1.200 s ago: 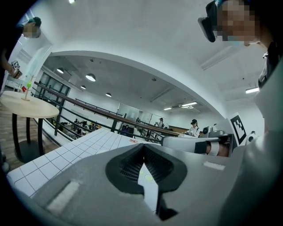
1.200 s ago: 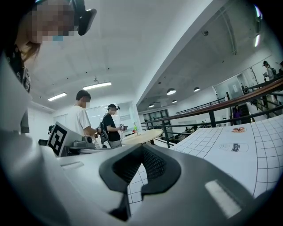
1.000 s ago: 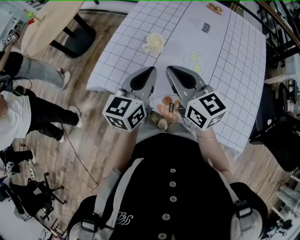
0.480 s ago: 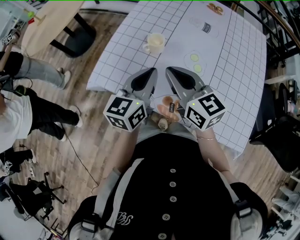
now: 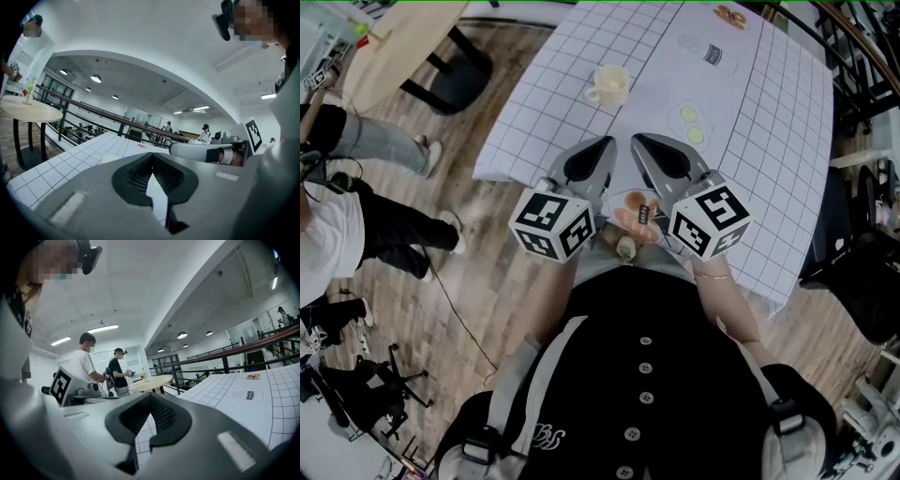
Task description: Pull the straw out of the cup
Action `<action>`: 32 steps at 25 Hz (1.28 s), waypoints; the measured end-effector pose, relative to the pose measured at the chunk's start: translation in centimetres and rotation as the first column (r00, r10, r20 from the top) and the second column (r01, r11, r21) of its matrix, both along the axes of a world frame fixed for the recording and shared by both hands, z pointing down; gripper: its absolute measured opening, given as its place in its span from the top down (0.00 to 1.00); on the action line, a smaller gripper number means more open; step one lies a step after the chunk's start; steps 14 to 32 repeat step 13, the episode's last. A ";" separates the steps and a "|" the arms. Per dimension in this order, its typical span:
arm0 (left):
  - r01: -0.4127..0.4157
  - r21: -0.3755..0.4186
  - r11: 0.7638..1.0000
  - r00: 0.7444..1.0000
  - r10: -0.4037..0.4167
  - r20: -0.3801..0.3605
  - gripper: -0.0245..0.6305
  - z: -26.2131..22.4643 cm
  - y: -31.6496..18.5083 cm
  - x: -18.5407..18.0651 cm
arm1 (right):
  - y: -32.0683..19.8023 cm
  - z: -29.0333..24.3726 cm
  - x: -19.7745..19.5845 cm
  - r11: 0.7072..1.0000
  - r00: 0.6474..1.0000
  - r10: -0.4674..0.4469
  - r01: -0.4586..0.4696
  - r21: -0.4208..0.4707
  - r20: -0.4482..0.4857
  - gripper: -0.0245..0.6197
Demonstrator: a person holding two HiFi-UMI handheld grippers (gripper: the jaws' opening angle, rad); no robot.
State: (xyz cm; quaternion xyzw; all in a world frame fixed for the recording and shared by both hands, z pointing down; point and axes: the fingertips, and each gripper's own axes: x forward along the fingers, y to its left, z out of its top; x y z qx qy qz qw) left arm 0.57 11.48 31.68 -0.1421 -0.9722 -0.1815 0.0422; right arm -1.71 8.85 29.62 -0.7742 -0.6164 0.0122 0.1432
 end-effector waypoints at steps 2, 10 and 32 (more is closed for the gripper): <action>0.001 -0.002 1.000 1.000 -0.001 -0.002 0.96 0.1 -0.1 0.0 | -0.1 0.1 0.1 1.000 1.000 -0.001 0.001 0.001 0.001 0.96; 0.004 0.000 1.000 1.000 -0.004 -0.009 0.96 0.2 0.0 0.0 | 0.0 0.4 0.0 1.000 1.000 0.000 0.000 0.009 0.003 0.96; 0.001 0.004 1.000 1.000 -0.001 -0.010 0.96 0.3 0.0 0.0 | 0.0 0.4 -0.1 1.000 1.000 0.002 -0.002 0.012 0.002 0.96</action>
